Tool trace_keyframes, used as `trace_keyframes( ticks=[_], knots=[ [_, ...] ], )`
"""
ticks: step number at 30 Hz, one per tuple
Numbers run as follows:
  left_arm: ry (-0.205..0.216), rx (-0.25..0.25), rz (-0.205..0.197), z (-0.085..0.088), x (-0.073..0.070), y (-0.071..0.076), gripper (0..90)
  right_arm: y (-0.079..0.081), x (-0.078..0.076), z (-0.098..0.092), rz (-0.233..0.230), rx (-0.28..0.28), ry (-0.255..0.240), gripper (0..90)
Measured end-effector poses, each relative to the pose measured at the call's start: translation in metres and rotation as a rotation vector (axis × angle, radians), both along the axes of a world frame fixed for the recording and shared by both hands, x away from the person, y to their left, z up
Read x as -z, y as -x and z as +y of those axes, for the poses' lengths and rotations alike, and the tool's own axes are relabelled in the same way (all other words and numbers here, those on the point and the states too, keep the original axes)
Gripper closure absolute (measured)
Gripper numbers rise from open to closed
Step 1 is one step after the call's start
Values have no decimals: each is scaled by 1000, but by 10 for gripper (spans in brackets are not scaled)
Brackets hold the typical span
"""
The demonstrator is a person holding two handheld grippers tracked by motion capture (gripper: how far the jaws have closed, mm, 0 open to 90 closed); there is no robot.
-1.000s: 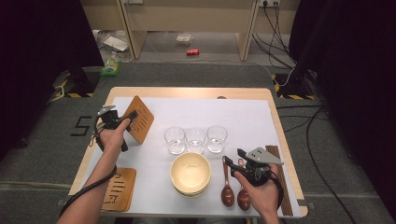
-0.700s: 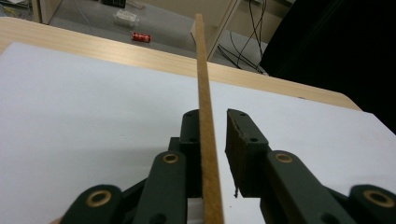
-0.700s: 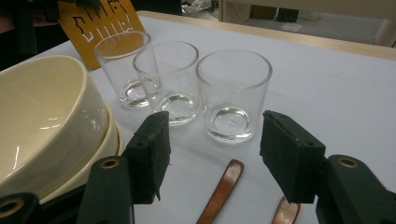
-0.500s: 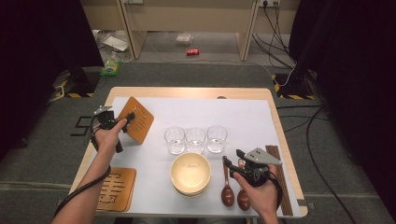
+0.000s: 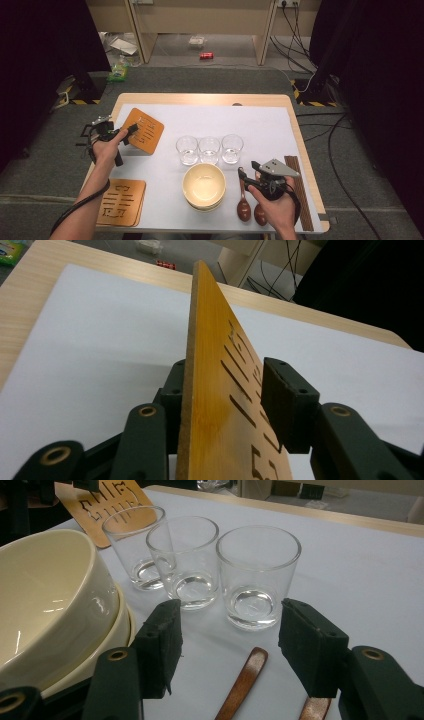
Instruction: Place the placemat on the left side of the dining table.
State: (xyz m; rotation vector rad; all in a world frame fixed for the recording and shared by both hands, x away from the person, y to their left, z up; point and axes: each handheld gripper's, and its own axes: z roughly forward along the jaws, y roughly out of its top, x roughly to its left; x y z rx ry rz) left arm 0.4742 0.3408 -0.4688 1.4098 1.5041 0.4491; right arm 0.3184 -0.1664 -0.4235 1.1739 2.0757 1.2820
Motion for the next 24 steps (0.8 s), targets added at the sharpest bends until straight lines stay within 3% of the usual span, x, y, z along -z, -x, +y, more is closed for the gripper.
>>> trace_keyframes(
  ticks=[12, 18, 24],
  knots=[
    [-18, -36, 48, 13, 16, 2, 482, 0, 3, 1, 10, 1, 2, 427],
    [-72, -54, 75, 21, 24, 4, 456, 0, 4, 2, 13, -3, 8, 427],
    [-84, -63, 98, 31, 28, 9, 465, 1, 3, 2, 14, -2, 3, 427]
  ],
)
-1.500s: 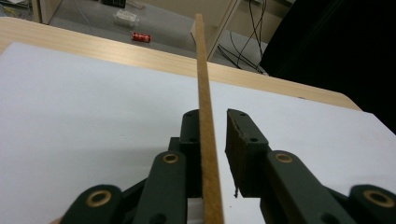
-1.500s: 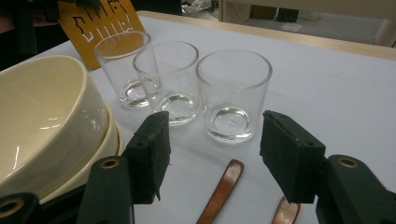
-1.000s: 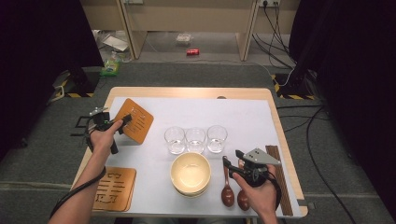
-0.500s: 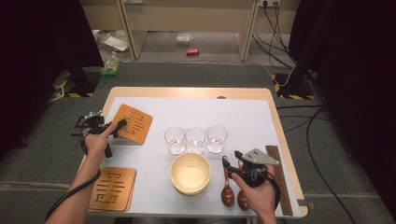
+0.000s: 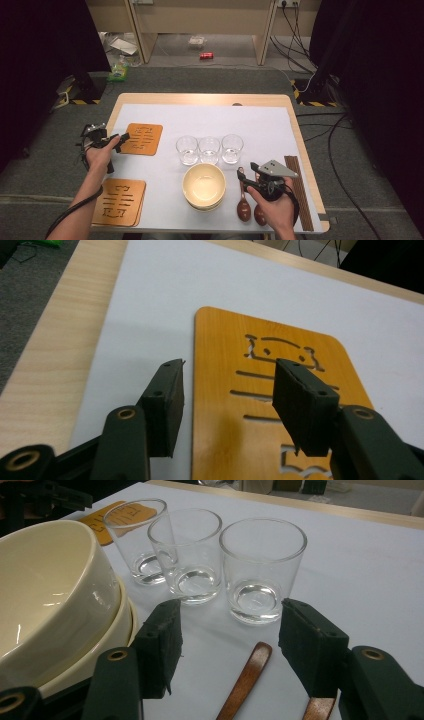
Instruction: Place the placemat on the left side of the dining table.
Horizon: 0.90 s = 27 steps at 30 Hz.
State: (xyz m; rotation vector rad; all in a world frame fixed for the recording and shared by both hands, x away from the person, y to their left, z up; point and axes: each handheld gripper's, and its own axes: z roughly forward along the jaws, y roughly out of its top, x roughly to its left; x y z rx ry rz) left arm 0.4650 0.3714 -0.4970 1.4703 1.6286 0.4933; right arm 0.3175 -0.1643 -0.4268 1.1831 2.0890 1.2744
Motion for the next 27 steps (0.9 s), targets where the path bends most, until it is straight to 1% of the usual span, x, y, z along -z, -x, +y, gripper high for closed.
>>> trace_keyframes(
  ticks=[1, 2, 3, 4, 5, 7, 10, 12, 13, 14, 15, 16, 17, 21, 24, 27],
  knots=[
    [0, 0, 0, 0, 0, 0, 472, 0, 0, 0, -1, 0, 0, 428],
    [-19, 2, 18, 2, 0, 4, 490, 0, 0, 0, -1, 0, 1, 428],
    [-30, 6, 27, 3, 0, 6, 507, 0, 0, 0, -1, 0, 1, 428],
    [-30, 6, 27, 3, 0, 6, 527, 0, 0, 0, -1, -2, 3, 429],
    [-43, 22, 43, 5, 1, 10, 550, 0, 0, 0, -2, -3, 4, 430],
    [-54, 32, 56, 6, 2, 13, 584, 0, 0, 1, 0, -1, 4, 431],
    [-63, 41, 68, 7, 3, 15, 635, 0, -1, 2, -1, -2, 6, 431],
    [-63, 42, 65, 8, 3, 16, 654, 0, -2, 3, -2, -6, 5, 431],
    [-65, 42, 69, 9, 3, 17, 654, 0, -2, 3, -2, -6, 5, 431],
    [-65, 49, 79, 9, 2, 17, 683, 0, -2, 4, -5, -8, 5, 431],
    [-65, 49, 79, 9, 2, 17, 694, 0, -2, 4, -5, -8, 5, 431],
    [-64, 54, 85, 9, 1, 17, 694, 0, -2, 4, -4, -9, 6, 431],
    [-65, 61, 95, 8, 1, 18, 713, 0, -2, 4, -3, -8, 6, 431],
    [-59, 63, 100, 6, 1, 20, 720, -1, -1, 5, 0, -10, 5, 431],
    [-66, 65, 104, 4, 0, 22, 720, -1, -1, 5, 0, -10, 5, 431],
    [-63, 67, 105, 4, 0, 23, 720, -1, -1, 5, 0, -8, 5, 431]
  ],
)
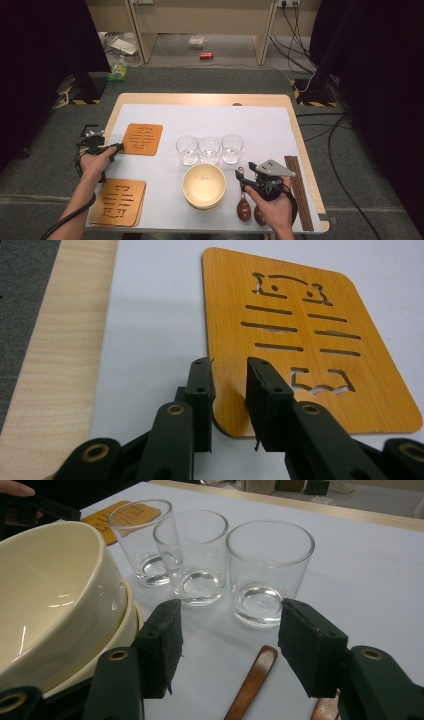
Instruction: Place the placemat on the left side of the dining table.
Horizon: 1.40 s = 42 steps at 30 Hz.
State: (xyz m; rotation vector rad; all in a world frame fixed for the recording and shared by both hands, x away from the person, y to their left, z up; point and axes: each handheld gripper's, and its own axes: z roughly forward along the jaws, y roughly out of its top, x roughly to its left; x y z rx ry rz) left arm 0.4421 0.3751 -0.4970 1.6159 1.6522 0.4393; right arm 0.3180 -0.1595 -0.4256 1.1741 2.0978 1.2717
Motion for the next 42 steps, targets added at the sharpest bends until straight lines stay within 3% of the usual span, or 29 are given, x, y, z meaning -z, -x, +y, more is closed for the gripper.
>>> trace_keyframes(
  ticks=[19, 22, 30, 35, 38, 42],
  knots=[
    [15, 0, -17, -4, 1, 4, 658, -1, 1, 2, 1, -3, 1, 431],
    [18, -6, -48, -4, -1, 5, 637, -2, 1, 1, 3, 0, 2, 432],
    [10, -16, -120, -12, -15, 15, 418, -3, 4, -4, 19, 22, -11, 445],
    [-4, -16, -154, -16, -24, 23, 375, -5, 5, -6, 24, 27, -17, 446],
    [9, -1, -187, -22, -33, 29, 361, -5, 7, -8, 32, 28, -18, 447],
    [6, 18, -195, -28, -39, 31, 349, -3, 7, -10, 30, 31, -19, 447]
  ],
)
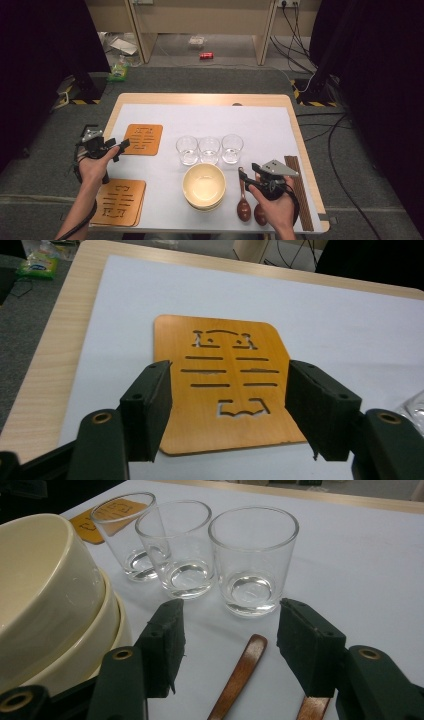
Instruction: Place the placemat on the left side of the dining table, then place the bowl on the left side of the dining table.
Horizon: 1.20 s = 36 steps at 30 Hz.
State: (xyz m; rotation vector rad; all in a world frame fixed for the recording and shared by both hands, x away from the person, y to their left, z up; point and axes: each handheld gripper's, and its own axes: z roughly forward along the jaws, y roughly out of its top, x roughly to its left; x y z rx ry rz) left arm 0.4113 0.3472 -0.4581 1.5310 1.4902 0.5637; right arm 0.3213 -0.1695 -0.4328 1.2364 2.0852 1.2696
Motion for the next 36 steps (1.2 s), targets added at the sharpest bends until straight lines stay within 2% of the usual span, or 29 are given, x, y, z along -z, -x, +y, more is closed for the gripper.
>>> trace_keyframes(
  ticks=[6, 19, 26, 32, 36],
  knots=[
    [1, 24, -22, -7, -7, 2, 354, 1, -2, -2, -4, 8, -3, 446],
    [9, 61, -31, -19, -13, 8, 357, 0, -1, -4, 6, 24, 6, 461],
    [16, 102, -61, -28, -21, 23, 355, 4, -2, -5, 13, 48, 36, 482],
    [54, 143, -73, -35, -26, 33, 366, 3, -2, -4, 12, 52, 47, 494],
    [55, 156, -81, -38, -28, 37, 371, 3, -1, -3, 7, 52, 55, 501]
  ],
)
